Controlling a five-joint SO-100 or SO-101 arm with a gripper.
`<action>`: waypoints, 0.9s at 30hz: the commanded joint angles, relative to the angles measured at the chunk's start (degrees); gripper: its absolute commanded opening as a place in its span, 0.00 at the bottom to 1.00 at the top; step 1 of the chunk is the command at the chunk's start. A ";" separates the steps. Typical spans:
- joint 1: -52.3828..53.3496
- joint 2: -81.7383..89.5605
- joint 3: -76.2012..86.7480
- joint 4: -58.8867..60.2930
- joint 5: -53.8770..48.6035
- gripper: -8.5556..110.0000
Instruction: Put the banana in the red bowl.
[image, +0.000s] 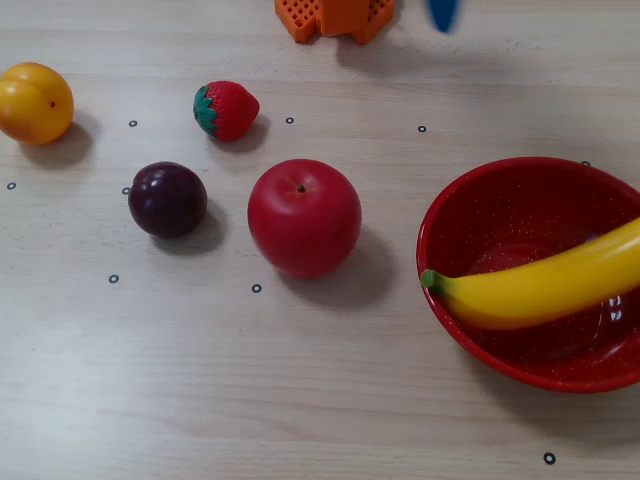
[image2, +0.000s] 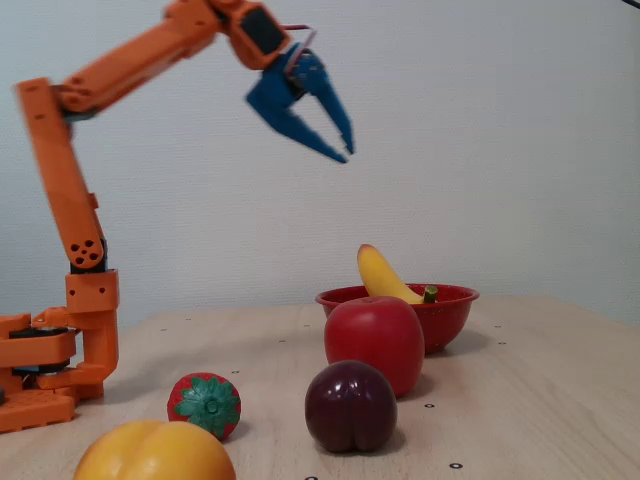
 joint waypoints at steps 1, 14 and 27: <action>-3.16 9.32 5.89 -3.25 0.97 0.07; -6.68 45.00 52.21 -13.27 0.44 0.07; -11.25 72.60 86.57 -18.81 -2.37 0.07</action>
